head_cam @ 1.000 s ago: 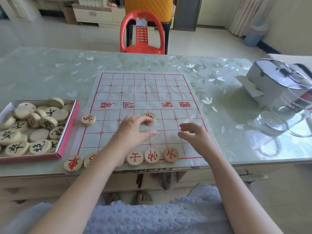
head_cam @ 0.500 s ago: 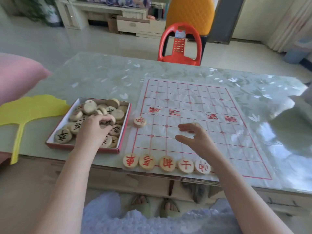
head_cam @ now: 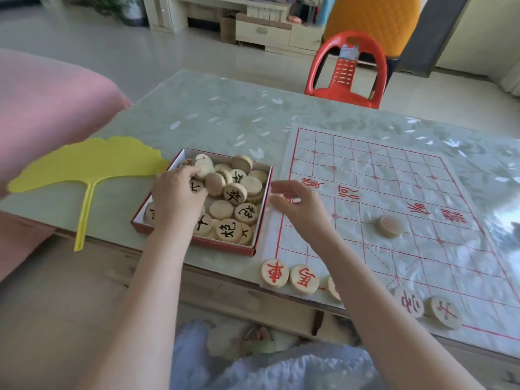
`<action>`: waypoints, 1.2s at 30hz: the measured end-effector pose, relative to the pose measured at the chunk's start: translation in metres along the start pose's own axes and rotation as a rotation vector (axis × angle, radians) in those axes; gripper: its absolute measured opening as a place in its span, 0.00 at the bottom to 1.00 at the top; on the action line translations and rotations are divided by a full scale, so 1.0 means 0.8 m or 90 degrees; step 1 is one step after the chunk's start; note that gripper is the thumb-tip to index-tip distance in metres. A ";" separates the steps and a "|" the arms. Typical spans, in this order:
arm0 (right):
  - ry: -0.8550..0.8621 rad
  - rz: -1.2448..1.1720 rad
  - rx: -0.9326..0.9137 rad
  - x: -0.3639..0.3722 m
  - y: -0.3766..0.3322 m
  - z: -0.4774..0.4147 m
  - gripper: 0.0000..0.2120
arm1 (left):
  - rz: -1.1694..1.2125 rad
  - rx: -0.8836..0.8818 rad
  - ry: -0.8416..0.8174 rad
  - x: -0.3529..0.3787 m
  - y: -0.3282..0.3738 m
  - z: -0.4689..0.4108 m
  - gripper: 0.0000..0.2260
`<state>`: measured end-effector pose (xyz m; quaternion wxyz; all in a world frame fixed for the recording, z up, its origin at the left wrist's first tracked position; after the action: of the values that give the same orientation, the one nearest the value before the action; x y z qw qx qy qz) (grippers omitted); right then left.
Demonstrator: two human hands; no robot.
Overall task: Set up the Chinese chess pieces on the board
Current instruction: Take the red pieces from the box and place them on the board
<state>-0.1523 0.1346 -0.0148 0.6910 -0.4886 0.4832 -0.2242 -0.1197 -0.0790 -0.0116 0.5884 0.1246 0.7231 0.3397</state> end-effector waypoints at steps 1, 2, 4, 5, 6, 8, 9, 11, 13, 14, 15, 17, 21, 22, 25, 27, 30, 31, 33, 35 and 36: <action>0.007 0.008 -0.006 0.005 -0.004 -0.011 0.13 | -0.028 0.008 0.004 0.007 0.003 -0.003 0.12; 0.014 0.019 -0.012 0.009 -0.007 -0.022 0.13 | -0.057 0.018 0.001 0.015 0.004 -0.006 0.11; 0.021 0.015 -0.024 0.019 -0.010 -0.042 0.12 | -0.102 0.016 -0.022 0.031 0.002 -0.015 0.12; 0.018 0.009 -0.030 0.025 -0.012 -0.051 0.12 | -0.105 0.004 -0.038 0.038 -0.001 -0.019 0.14; 0.016 0.012 -0.032 0.029 -0.011 -0.061 0.12 | -0.102 -0.004 -0.054 0.043 -0.006 -0.025 0.17; 0.019 0.051 -0.025 0.039 -0.008 -0.079 0.12 | -0.106 -0.004 -0.072 0.050 -0.012 -0.032 0.20; 0.023 0.079 -0.021 0.042 -0.008 -0.088 0.12 | -0.109 0.001 -0.069 0.052 -0.014 -0.034 0.20; 0.023 0.123 -0.026 0.050 -0.010 -0.103 0.12 | -0.109 0.003 -0.056 0.052 -0.014 -0.037 0.19; -0.003 0.156 -0.028 0.061 -0.014 -0.116 0.12 | -0.070 0.005 -0.033 0.047 -0.014 -0.036 0.17; -0.021 0.181 -0.016 0.067 -0.017 -0.122 0.12 | -0.022 0.003 -0.019 0.044 -0.013 -0.034 0.16; -0.033 0.208 0.000 0.072 -0.019 -0.126 0.12 | 0.035 -0.002 -0.008 0.038 -0.012 -0.031 0.15; -0.048 0.238 0.019 0.078 -0.023 -0.131 0.13 | 0.121 -0.027 0.005 0.028 -0.010 -0.024 0.16; -0.041 0.268 -0.015 0.084 -0.029 -0.124 0.13 | 0.155 -0.068 0.011 0.009 -0.007 -0.014 0.20; -0.026 0.231 -0.030 0.081 -0.031 -0.119 0.14 | 0.162 -0.076 0.012 0.006 -0.008 -0.012 0.20; -0.017 0.008 -0.049 0.062 -0.039 -0.099 0.17 | 0.197 -0.097 -0.003 0.002 -0.010 -0.008 0.21; -0.045 -0.174 -0.030 0.049 -0.039 -0.088 0.17 | 0.228 -0.100 -0.026 0.003 -0.008 -0.007 0.20; -0.094 -0.390 0.009 0.030 -0.036 -0.072 0.15 | 0.264 -0.088 -0.066 0.007 0.005 -0.003 0.20; -0.113 -0.456 0.032 0.026 -0.034 -0.065 0.14 | 0.272 -0.079 -0.079 0.009 0.011 0.000 0.20; -0.154 -0.570 0.071 0.018 -0.029 -0.051 0.14 | 0.284 -0.060 -0.105 0.016 0.023 0.005 0.20; -0.197 -0.587 0.075 0.011 -0.025 -0.036 0.17 | 0.284 -0.041 -0.131 0.021 0.035 0.011 0.20; -0.207 -0.570 0.067 0.007 -0.023 -0.029 0.19 | 0.282 -0.025 -0.144 0.024 0.042 0.015 0.20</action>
<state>-0.1673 0.1121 -0.0024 0.6171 -0.6417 0.0986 -0.4447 -0.1214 -0.0391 -0.0057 0.5791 0.3056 0.6011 0.4583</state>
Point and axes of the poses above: each hand's wrist, its own z-axis away from the middle knuckle, its own x-axis out of the palm, y = z × x, the point moved 4 cm from there along -z, towards the middle knuckle, and after that the axes turned 15 degrees about -y, right-handed, at the moved point
